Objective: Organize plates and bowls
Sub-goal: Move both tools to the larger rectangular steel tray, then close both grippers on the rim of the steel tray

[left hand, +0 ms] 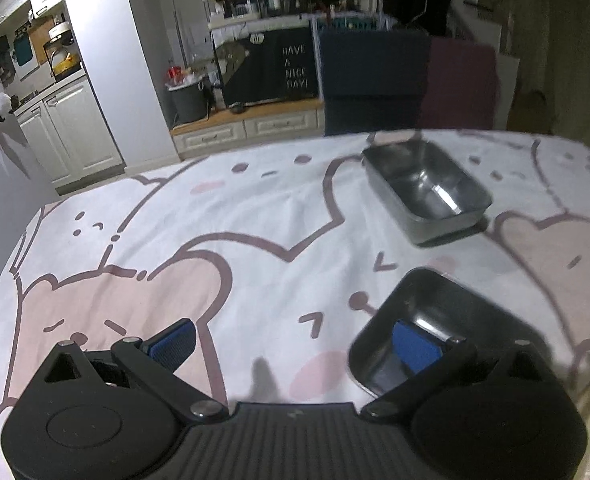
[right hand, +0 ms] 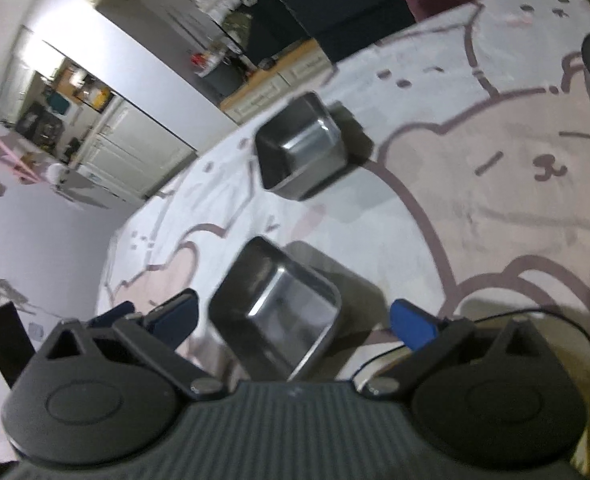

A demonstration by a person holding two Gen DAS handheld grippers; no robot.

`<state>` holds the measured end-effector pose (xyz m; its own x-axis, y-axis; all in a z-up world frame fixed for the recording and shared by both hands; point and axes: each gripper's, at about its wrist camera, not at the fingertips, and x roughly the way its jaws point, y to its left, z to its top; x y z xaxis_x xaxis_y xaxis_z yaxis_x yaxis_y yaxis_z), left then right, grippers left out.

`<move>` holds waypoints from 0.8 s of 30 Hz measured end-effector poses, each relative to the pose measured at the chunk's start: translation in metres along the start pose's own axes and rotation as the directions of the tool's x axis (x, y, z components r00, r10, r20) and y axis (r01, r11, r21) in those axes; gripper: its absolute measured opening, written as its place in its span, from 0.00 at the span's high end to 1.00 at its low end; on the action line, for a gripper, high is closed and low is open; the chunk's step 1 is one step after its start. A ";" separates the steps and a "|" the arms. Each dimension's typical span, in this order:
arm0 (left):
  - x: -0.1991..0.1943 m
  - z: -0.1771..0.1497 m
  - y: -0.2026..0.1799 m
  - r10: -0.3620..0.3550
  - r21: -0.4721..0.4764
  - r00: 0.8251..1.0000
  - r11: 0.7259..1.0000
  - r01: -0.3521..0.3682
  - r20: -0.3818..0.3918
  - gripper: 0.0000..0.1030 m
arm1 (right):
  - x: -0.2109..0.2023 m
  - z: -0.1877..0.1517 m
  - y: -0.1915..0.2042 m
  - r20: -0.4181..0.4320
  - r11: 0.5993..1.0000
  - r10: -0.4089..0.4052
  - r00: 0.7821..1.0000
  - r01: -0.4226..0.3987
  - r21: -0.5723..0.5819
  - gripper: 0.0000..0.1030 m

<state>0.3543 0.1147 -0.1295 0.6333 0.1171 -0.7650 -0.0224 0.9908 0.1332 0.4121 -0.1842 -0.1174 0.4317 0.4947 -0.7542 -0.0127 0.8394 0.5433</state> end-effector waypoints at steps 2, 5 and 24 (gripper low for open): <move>0.007 -0.002 0.001 0.008 0.003 1.000 1.000 -0.008 -0.018 0.00 | 0.009 0.006 -0.003 -0.016 0.997 -0.075 0.997 0.074 -0.027 0.01; 0.016 -0.004 0.003 0.016 0.007 0.999 1.000 -0.016 -0.042 0.00 | 0.020 0.010 -0.002 -0.034 0.981 -0.164 0.986 0.159 -0.112 0.22; 0.011 -0.026 0.013 0.034 0.102 0.990 0.995 -0.020 -0.140 0.00 | 0.068 0.018 0.023 -0.075 0.907 -0.193 0.978 0.149 -0.394 0.84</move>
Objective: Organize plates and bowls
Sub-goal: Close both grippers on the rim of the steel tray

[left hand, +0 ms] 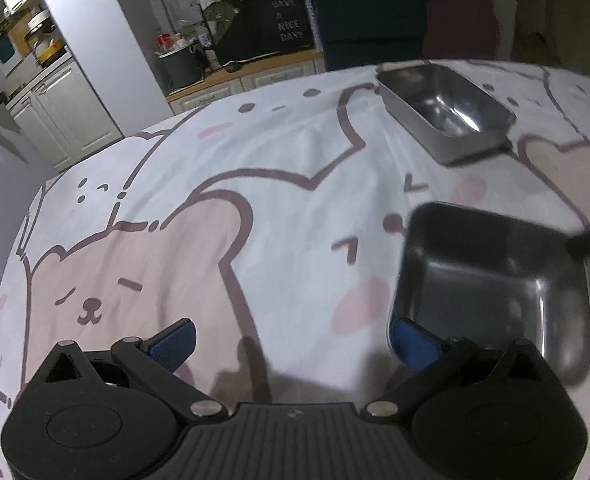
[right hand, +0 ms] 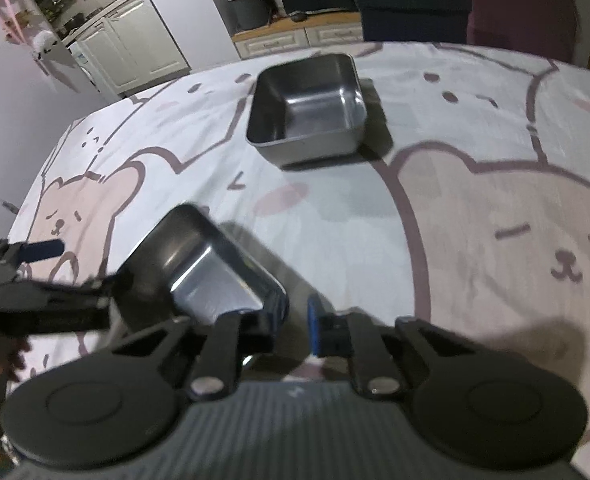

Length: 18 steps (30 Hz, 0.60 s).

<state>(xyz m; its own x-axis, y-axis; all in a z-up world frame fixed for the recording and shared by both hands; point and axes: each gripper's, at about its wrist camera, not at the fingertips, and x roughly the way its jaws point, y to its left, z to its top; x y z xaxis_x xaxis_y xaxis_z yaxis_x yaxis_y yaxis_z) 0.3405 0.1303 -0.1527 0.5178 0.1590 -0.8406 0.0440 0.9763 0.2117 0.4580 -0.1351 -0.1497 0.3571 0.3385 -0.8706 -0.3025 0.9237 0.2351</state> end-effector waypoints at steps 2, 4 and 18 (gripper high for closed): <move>-0.005 -0.006 -0.001 -0.003 0.018 1.000 1.000 0.003 -0.002 0.00 | 0.003 0.003 0.003 0.016 1.000 -0.001 1.000 0.001 -0.015 0.85; -0.010 -0.011 -0.004 0.001 0.040 1.000 0.999 -0.001 -0.006 0.00 | 0.007 0.005 0.008 0.030 0.999 0.000 1.000 0.001 -0.038 0.85; -0.011 -0.002 0.016 -0.203 -0.201 0.979 0.959 0.200 0.004 0.36 | 0.010 -0.001 0.015 -0.030 0.996 0.037 0.999 -0.034 0.077 0.75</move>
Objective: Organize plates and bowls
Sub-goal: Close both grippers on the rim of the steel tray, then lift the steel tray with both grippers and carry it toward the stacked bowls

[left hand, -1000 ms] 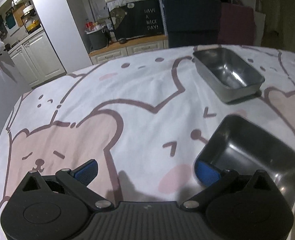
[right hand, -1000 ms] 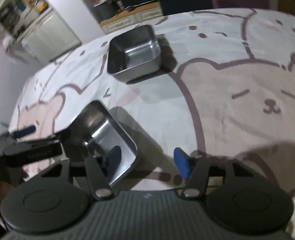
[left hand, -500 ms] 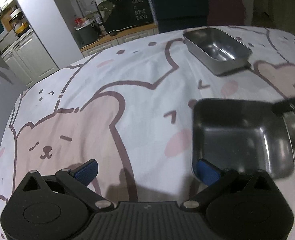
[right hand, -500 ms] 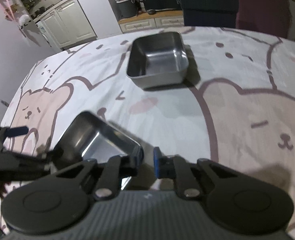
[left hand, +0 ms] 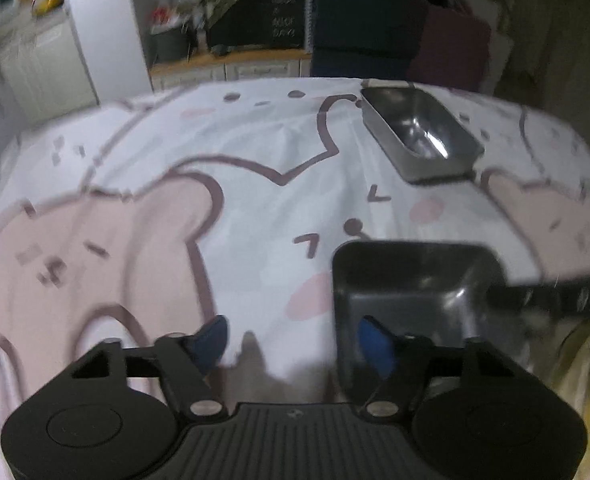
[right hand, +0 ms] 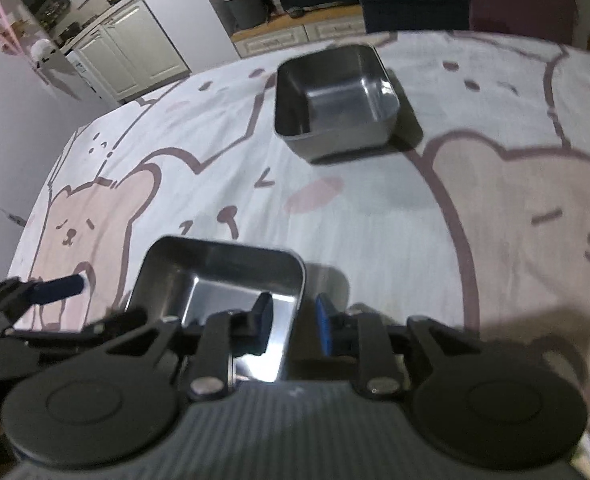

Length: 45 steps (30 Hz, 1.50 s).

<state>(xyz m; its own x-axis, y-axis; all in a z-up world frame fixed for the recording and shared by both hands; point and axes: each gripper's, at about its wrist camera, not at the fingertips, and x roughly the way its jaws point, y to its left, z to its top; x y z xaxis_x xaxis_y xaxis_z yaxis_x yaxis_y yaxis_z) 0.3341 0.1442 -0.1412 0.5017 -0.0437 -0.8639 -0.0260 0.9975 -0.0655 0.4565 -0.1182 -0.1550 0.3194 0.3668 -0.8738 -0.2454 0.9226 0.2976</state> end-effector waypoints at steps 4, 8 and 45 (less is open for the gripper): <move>0.005 0.002 0.006 -0.044 -0.049 0.999 0.998 0.043 -0.019 0.54 | 0.003 -0.002 -0.001 -0.031 0.999 0.012 0.999 -0.011 0.033 0.86; 0.008 0.002 0.010 -0.079 -0.075 0.996 0.994 0.077 -0.032 0.71 | 0.003 -0.003 0.002 -0.037 1.000 -0.008 0.999 0.009 0.022 0.92; -0.097 -0.063 0.054 0.022 -0.095 0.999 0.995 -0.025 -0.031 0.97 | -0.038 -0.060 0.081 -0.017 0.982 0.089 0.996 -0.091 -0.166 0.94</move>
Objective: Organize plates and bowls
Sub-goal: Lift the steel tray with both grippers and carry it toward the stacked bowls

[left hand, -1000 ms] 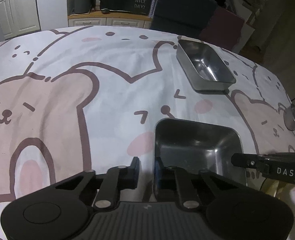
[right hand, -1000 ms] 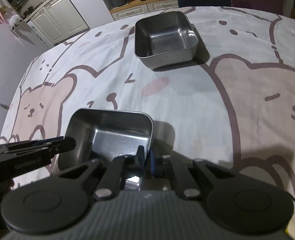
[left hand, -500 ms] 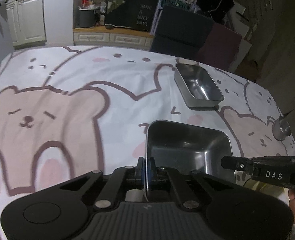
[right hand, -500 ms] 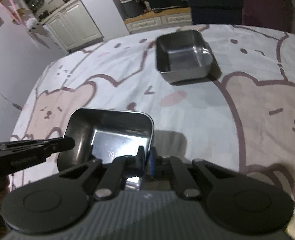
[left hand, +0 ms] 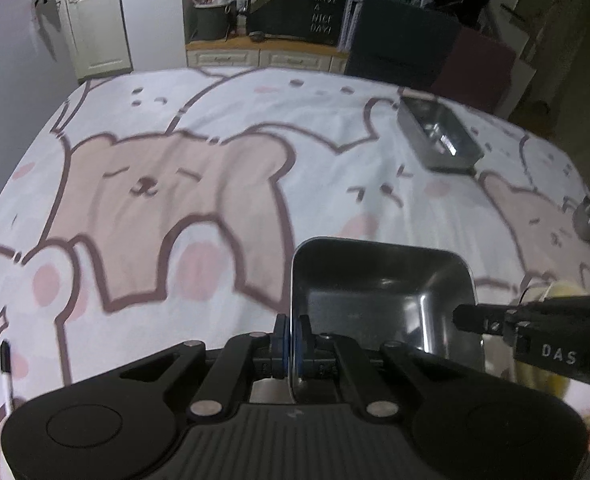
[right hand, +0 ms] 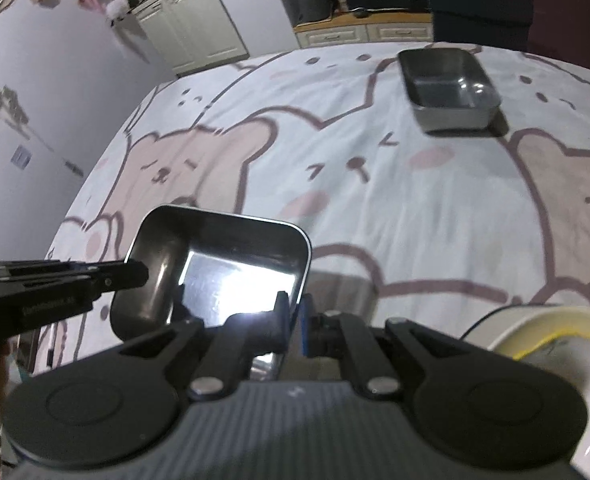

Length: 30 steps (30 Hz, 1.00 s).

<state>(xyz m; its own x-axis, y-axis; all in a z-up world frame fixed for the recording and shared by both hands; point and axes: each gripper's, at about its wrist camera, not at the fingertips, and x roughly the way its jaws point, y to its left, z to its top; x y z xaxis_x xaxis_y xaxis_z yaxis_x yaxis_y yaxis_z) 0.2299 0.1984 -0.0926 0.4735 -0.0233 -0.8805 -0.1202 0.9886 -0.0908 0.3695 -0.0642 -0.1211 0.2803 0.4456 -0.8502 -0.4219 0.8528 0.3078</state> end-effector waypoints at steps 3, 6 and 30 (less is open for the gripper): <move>0.001 -0.008 0.004 0.012 0.012 1.000 1.000 -0.011 -0.029 0.96 | 0.004 -0.006 0.009 -0.022 1.000 -0.003 1.000 0.002 -0.022 0.93; 0.006 -0.014 0.007 0.029 0.025 0.998 0.999 -0.028 -0.058 0.95 | 0.008 -0.016 0.015 -0.058 1.000 -0.003 0.998 0.002 -0.020 0.93; 0.026 -0.019 0.015 0.060 0.042 0.989 0.998 -0.055 -0.134 0.94 | 0.029 -0.025 0.033 -0.148 0.998 -0.024 0.989 0.015 -0.063 0.91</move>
<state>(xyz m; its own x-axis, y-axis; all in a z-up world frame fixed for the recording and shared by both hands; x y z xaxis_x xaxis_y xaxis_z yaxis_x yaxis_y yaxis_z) 0.2238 0.2098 -0.1261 0.3446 0.0162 -0.9386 -0.1089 0.9938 -0.0228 0.3424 -0.0294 -0.1461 0.1595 0.3799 -0.9112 -0.4710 0.8405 0.2679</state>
